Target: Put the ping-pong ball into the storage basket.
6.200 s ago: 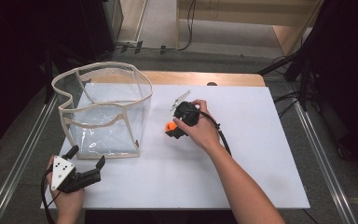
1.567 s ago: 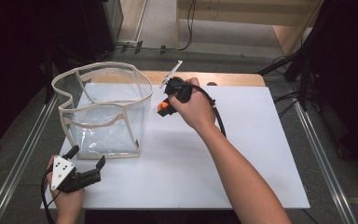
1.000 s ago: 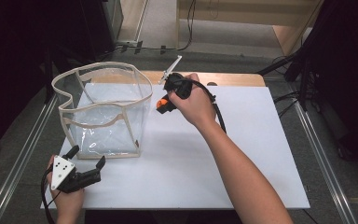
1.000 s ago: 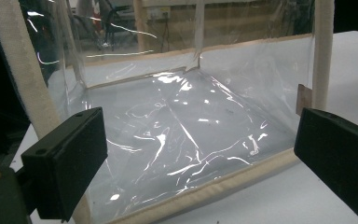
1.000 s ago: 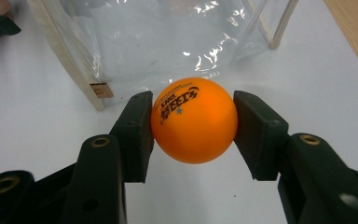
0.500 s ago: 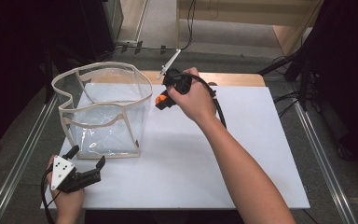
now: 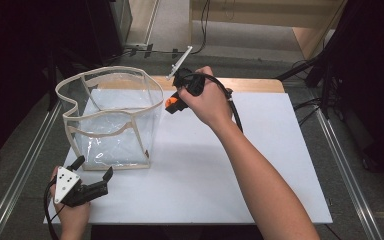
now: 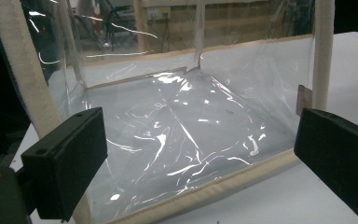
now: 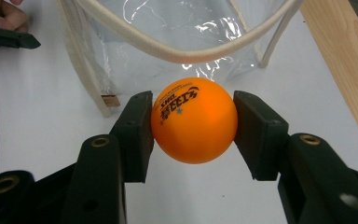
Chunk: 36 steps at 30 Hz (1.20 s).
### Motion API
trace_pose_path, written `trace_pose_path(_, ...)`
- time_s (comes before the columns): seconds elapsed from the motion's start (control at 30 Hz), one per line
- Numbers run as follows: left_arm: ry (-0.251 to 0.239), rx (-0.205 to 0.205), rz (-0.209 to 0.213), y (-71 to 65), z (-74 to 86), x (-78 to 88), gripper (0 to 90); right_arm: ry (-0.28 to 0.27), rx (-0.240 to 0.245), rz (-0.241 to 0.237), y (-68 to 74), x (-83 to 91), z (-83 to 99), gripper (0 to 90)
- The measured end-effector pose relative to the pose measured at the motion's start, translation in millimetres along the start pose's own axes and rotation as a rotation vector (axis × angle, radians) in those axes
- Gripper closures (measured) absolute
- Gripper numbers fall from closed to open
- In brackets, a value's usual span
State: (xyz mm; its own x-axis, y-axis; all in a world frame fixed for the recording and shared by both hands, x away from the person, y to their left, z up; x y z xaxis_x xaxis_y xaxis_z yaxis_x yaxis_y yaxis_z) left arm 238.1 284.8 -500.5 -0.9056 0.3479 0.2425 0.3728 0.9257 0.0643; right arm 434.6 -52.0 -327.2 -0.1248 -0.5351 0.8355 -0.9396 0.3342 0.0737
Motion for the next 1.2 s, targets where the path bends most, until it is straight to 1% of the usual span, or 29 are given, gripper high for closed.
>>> trace_pose_path(0.07,0.0,0.0,0.0,0.0,0.0,0.0,3.0,-0.003,0.0,-0.002,0.2,1.3,-1.5,48.1)
trace_pose_path(0.1,0.0,0.0,0.0,0.0,0.0,0.0,3.0,0.004,-0.002,0.0,0.6,2.8,-2.5,48.1)
trace_pose_path(0.17,0.0,0.0,0.0,-0.1,0.0,0.0,3.0,0.002,0.008,0.001,0.1,4.3,-3.9,48.1)
trace_pose_path(0.23,0.0,0.001,0.0,0.0,0.0,0.0,3.0,-0.004,0.007,0.001,0.3,5.4,-4.9,48.1)
trace_pose_path(0.5,-0.001,0.002,0.001,-0.1,0.0,0.0,3.1,0.006,0.01,0.003,-0.2,8.5,-9.0,48.1)
trace_pose_path(0.67,0.0,-0.001,0.001,0.1,0.0,0.1,3.0,-0.004,0.009,0.002,0.0,10.4,-11.7,48.1)
trace_pose_path(0.83,0.0,-0.002,0.001,0.1,0.0,0.0,3.0,0.002,0.013,0.006,0.3,13.8,-14.5,48.1)
trace_pose_path(1.03,0.0,-0.001,0.002,-0.1,0.0,0.0,3.1,-0.002,0.021,0.007,0.9,15.6,-17.6,48.1)
trace_pose_path(1.2,0.001,-0.001,0.002,0.0,0.0,-0.1,3.1,-0.003,0.018,0.008,1.0,18.3,-19.5,48.1)
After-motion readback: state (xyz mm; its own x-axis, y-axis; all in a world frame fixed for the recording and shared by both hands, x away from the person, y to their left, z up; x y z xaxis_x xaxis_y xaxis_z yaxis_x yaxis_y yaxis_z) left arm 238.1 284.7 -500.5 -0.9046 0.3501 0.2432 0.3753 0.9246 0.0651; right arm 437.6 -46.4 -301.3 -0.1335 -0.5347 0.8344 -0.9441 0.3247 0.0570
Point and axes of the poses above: each handheld gripper's, and its own axes: x roughly backward along the jaws, z roughly out of its underside, y roughly to its left, the point moved 1 cm from there along -x, roughly forward along the jaws, and after that the axes turned 2 degrees about -z, right-handed, at the moved point
